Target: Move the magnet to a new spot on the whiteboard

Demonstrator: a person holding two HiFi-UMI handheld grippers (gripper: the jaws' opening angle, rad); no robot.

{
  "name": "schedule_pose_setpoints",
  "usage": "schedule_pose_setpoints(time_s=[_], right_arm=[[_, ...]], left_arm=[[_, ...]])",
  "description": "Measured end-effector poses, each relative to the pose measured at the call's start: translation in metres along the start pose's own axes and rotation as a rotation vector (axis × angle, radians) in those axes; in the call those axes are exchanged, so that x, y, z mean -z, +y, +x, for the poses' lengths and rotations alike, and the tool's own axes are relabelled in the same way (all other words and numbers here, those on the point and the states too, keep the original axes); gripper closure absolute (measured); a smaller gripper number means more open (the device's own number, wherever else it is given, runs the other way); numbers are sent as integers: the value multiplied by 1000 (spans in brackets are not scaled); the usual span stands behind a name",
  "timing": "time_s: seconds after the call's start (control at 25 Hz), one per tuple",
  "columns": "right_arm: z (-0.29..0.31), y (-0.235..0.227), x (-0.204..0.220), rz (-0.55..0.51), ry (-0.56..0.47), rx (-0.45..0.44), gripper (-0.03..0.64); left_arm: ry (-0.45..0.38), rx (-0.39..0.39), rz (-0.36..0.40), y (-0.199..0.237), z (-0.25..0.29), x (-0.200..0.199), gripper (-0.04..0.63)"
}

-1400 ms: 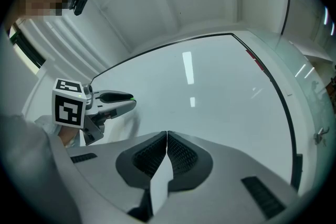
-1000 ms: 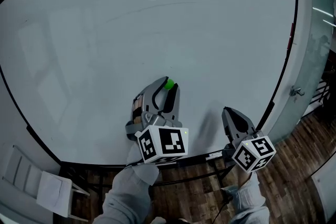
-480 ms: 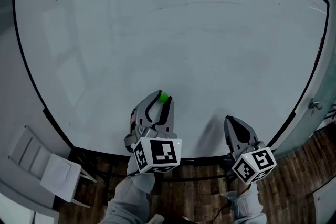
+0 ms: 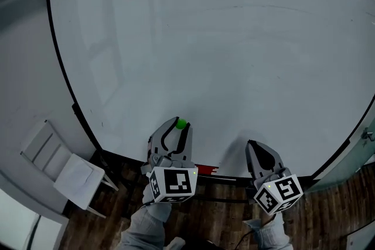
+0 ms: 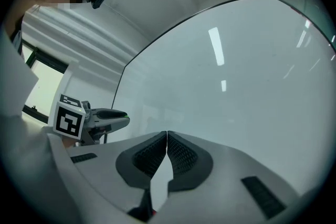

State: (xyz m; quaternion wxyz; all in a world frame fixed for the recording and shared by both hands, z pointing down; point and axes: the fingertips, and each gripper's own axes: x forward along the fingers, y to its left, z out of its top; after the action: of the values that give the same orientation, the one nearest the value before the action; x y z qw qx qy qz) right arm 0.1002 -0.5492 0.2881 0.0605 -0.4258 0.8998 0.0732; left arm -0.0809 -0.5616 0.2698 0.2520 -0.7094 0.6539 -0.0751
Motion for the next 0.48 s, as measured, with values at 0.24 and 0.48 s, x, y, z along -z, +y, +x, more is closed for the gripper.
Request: schedule_pose_setpoints(time_s=[0.24,0.48], right_arm=[[19,30,9,11,12,-58,589],[31,48,6,15,6,-94,589]], left_arm=[[18,-50,-28,25,-23,22,474],[37,-65,-37,32,-34,32,474]])
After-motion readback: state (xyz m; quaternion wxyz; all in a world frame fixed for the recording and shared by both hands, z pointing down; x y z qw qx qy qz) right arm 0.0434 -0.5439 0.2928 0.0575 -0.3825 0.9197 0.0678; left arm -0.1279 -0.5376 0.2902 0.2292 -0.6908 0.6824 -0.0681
